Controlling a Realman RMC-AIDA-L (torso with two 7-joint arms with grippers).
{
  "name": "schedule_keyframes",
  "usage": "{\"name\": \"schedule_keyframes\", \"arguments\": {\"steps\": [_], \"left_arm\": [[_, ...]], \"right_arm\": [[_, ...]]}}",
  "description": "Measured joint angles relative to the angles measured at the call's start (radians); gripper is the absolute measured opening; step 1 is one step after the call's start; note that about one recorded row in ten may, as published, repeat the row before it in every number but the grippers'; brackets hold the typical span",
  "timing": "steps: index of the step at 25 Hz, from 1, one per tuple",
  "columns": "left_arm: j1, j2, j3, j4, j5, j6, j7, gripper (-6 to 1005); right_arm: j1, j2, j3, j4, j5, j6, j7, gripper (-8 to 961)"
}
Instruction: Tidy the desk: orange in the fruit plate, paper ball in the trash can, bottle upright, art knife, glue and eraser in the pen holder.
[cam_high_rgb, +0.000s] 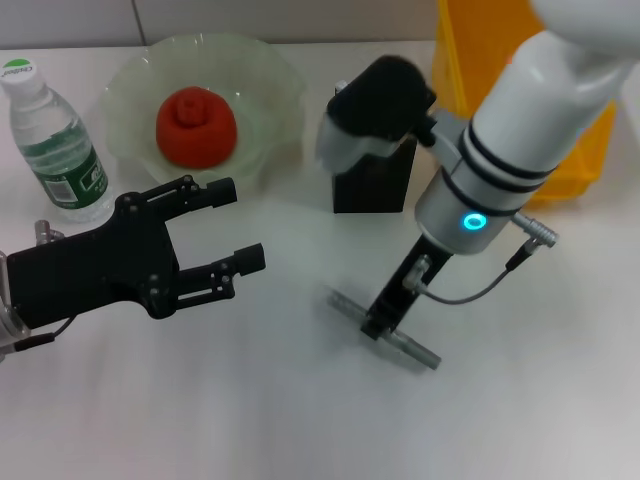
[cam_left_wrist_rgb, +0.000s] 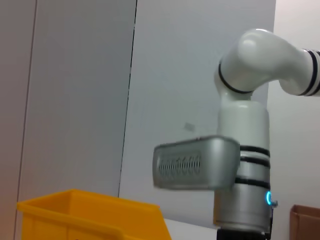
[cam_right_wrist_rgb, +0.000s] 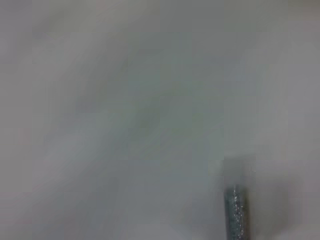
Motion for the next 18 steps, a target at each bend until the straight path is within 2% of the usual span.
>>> {"name": "schedule_keyframes", "arguments": {"steps": [4,9,13,18], "left_arm": [[0.0,0.0,0.0,0.0,-0.004,-0.001,0.0,788],[0.0,0.0,0.0,0.0,-0.005,-0.001,0.0,788],[-0.001,-0.001,-0.001,0.0,-0.006,-0.001,0.008,788],[-0.002,-0.002,0.0,-0.001,-0.006,-0.002,0.008,788]], "right_arm": [[-0.097,-0.005,0.078,-0.118,-0.003,0.016,-0.025,140],[-0.219,-0.003,0.253,-0.227,0.04,0.062,-0.133,139],[-0.316,-0.006,0.347,-0.241,0.222,0.127,-0.286,138],[-0.412,-0.006,0.473,-0.176,0.537,0.139,-0.613,135]]}}
